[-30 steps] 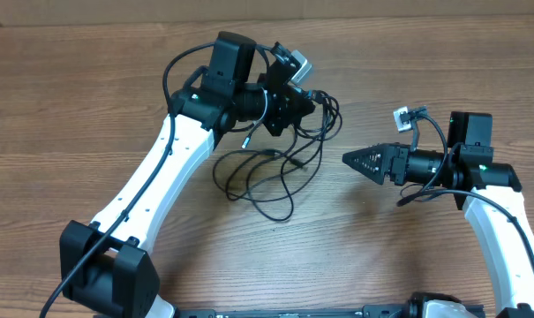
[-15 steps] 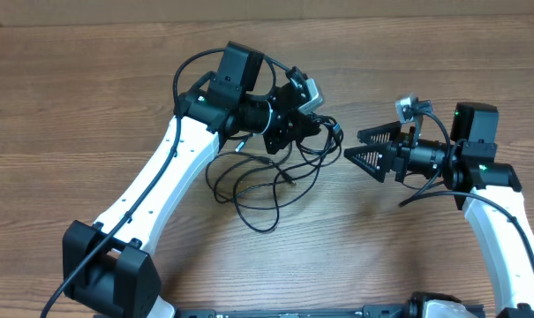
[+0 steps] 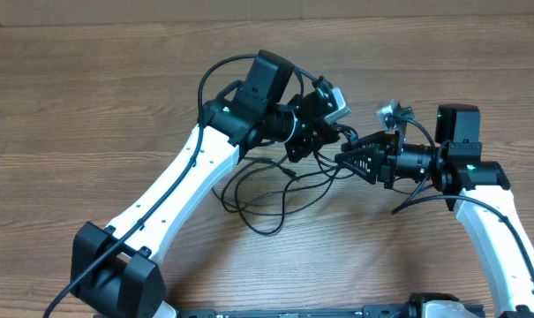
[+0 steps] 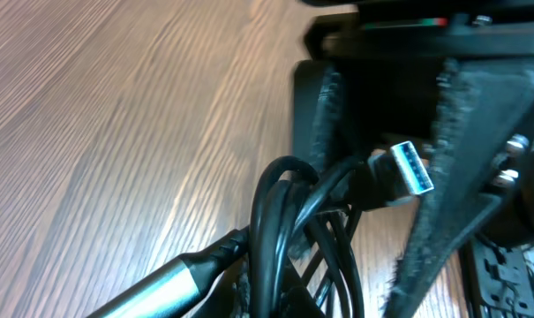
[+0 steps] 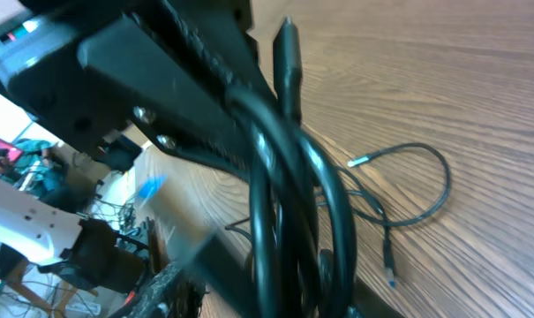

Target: Untangle cables

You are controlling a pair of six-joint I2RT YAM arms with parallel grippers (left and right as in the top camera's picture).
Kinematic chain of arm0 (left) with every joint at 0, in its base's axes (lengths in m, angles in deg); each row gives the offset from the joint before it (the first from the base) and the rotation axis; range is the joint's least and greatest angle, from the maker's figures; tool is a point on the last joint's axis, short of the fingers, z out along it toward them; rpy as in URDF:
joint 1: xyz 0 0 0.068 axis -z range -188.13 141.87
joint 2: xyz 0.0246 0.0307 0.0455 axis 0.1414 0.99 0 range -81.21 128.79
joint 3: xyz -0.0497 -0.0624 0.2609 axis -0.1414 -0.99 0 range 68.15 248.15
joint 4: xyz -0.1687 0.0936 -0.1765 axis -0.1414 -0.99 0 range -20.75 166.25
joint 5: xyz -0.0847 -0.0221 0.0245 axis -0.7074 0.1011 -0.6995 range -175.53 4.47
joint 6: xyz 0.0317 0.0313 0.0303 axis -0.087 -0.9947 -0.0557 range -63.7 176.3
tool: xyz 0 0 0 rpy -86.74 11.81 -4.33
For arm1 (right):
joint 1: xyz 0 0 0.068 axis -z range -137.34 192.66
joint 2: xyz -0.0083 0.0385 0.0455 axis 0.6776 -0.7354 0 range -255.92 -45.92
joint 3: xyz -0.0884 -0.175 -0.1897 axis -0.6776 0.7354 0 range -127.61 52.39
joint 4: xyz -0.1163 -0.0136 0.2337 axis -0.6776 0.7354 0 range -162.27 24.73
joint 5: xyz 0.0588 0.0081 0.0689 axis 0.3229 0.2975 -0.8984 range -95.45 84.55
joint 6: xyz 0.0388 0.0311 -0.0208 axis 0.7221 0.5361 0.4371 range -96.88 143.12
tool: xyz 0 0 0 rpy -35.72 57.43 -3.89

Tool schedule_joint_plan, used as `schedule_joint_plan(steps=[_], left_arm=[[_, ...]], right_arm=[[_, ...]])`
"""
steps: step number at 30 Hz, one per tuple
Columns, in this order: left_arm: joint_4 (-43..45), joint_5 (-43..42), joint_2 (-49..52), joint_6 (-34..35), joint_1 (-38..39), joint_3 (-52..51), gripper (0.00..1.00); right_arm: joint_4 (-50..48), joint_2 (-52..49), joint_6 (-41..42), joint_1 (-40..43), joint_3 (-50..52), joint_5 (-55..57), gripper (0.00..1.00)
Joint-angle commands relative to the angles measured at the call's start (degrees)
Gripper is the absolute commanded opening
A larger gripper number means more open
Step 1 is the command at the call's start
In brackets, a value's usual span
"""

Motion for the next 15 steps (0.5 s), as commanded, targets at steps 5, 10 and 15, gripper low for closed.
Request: schedule_joint_plan(steps=[5,10,15], left_arm=[[0.2,4.1,-0.1,3.6,-0.7,0.6,0.04],[-0.1,2.7,-0.1,4.0,-0.7,0.6,0.04],[-1.5,6.0,-0.1,5.3,-0.7,0.6,0.04]], right_arm=[[0.4,0.2,6.1,-0.1,-0.4,12.4,1.00],[0.5,0.2,5.9,-0.1,-0.4,9.8,0.84],[-1.4,0.2,5.4,-0.1,-0.4,3.5,0.46]])
